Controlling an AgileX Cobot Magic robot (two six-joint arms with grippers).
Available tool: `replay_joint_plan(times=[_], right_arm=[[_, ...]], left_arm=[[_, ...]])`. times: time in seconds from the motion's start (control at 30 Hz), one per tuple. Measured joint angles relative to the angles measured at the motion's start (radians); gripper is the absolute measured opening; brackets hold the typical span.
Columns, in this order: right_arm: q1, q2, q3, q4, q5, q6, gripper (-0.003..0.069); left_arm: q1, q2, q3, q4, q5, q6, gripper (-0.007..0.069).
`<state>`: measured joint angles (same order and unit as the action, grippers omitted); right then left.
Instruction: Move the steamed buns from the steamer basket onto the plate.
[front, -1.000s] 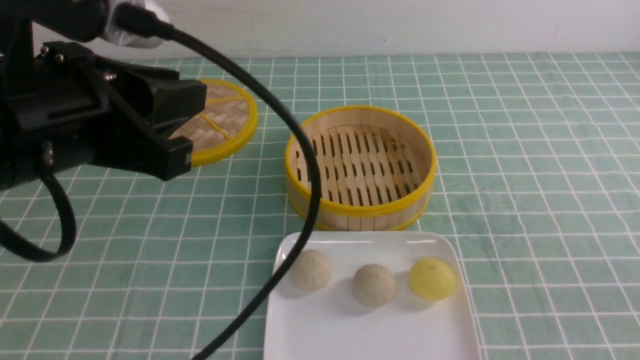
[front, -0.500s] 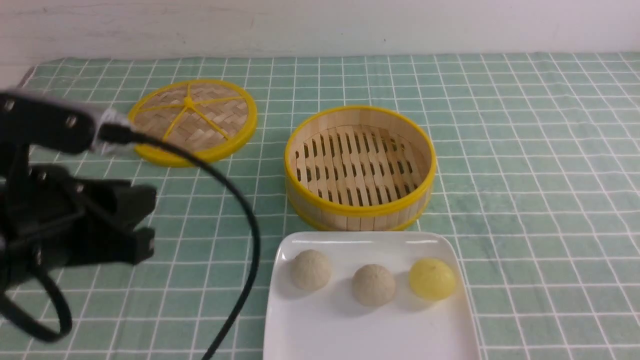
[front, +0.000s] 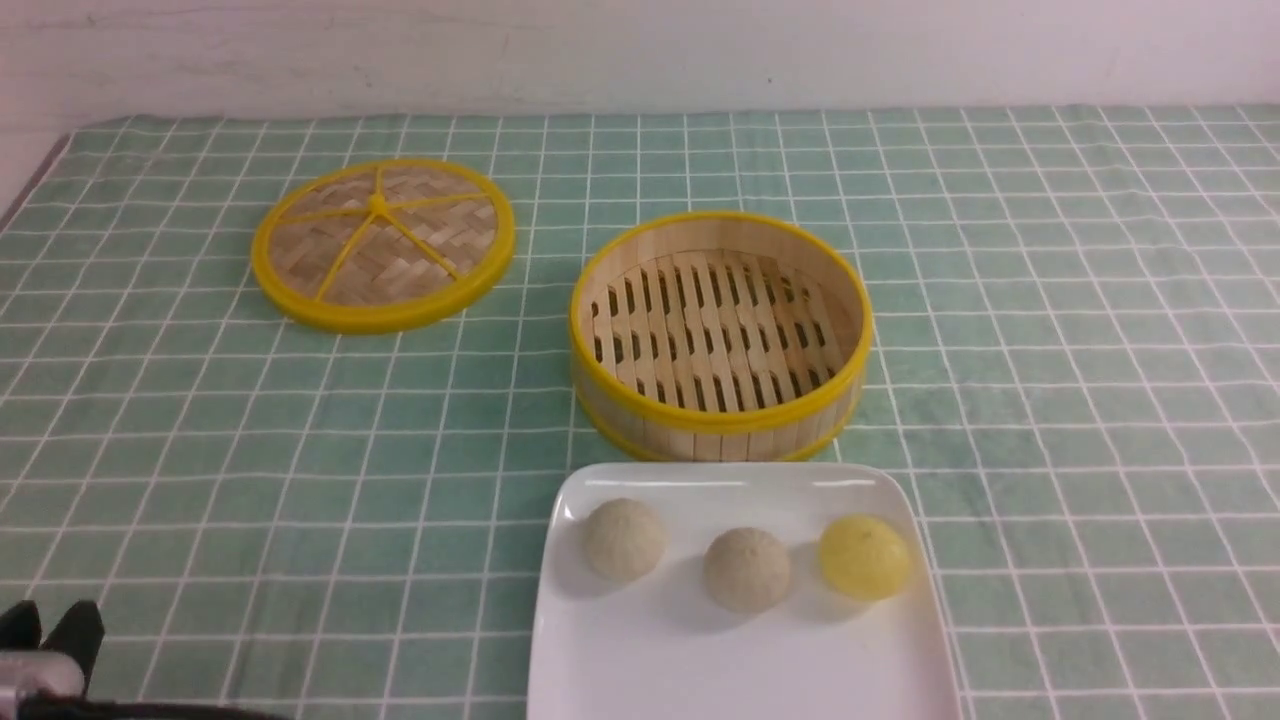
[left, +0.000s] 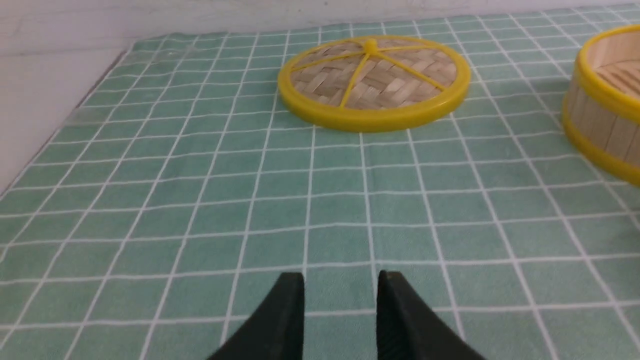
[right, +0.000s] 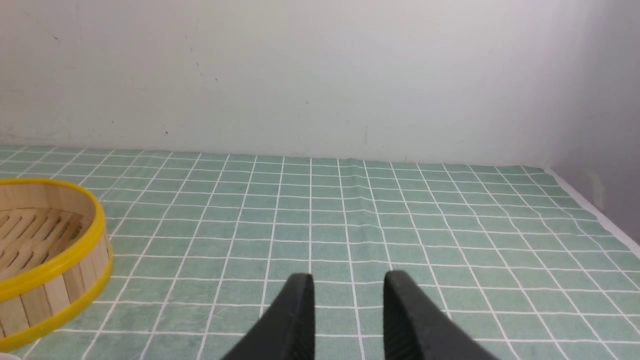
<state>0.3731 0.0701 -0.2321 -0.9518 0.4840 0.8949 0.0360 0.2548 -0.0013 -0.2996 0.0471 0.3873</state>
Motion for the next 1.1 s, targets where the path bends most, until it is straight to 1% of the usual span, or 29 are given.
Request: replay_joint_plan(times=[0.3, 0.43, 0.7, 0.9, 1.1], right_arm=[[0.000, 0.000, 0.000, 0.000, 0.000, 0.000, 0.0237], [0.000, 0.000, 0.000, 0.000, 0.000, 0.000, 0.0237], [0.000, 0.000, 0.000, 0.000, 0.001, 0.000, 0.0237], [0.000, 0.000, 0.000, 0.000, 0.001, 0.000, 0.0237], [0.000, 0.000, 0.000, 0.000, 0.001, 0.000, 0.0237]], left_arm=[[0.010, -0.139, 0.029, 0.015, 0.057, 0.004, 0.0239], [0.011, -0.249, 0.029, 0.041, 0.138, 0.004, 0.0239], [0.011, -0.266, 0.029, 0.117, 0.308, -0.006, 0.0239], [0.011, -0.266, 0.024, 0.155, 0.335, -0.072, 0.0239], [0.011, -0.266, 0.024, 0.161, 0.335, -0.093, 0.0239]])
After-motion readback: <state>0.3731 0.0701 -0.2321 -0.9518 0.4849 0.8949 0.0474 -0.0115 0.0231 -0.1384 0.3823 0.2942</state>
